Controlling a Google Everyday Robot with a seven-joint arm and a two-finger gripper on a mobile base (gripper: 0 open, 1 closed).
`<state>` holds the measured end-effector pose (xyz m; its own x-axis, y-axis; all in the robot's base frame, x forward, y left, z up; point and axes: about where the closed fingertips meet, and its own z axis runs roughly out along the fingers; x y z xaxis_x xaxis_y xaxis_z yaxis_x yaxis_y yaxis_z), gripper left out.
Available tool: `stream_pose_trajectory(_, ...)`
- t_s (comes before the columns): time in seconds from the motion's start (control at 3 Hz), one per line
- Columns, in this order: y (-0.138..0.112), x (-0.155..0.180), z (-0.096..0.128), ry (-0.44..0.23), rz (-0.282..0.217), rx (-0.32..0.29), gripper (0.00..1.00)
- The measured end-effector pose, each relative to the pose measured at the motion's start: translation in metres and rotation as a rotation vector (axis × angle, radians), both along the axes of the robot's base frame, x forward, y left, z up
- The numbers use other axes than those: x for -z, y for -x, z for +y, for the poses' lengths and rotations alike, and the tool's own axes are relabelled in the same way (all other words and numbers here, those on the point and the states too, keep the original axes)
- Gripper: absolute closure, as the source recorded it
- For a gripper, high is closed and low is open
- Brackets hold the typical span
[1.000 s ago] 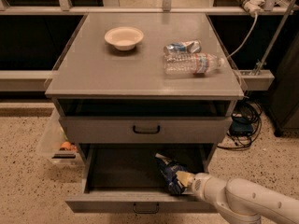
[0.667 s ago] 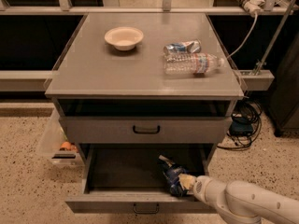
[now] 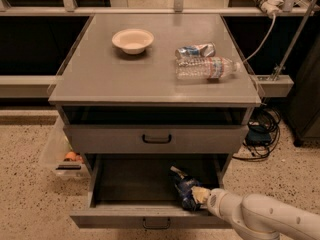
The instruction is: Place blue chip bag into middle drawer
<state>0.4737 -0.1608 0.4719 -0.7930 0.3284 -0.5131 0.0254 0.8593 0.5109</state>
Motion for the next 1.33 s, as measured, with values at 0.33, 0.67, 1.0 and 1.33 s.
stream_pose_trajectory(0.33, 0.0000, 0.0000, 0.0000, 0.000, 0.000, 0.000, 0.37)
stream_pose_trajectory(0.67, 0.0000, 0.0000, 0.0001, 0.000, 0.000, 0.000, 0.12)
stream_pose_trajectory(1.0, 0.0000, 0.0000, 0.0001, 0.000, 0.000, 0.000, 0.00)
stream_pose_trajectory(1.33, 0.0000, 0.0000, 0.0001, 0.000, 0.000, 0.000, 0.00)
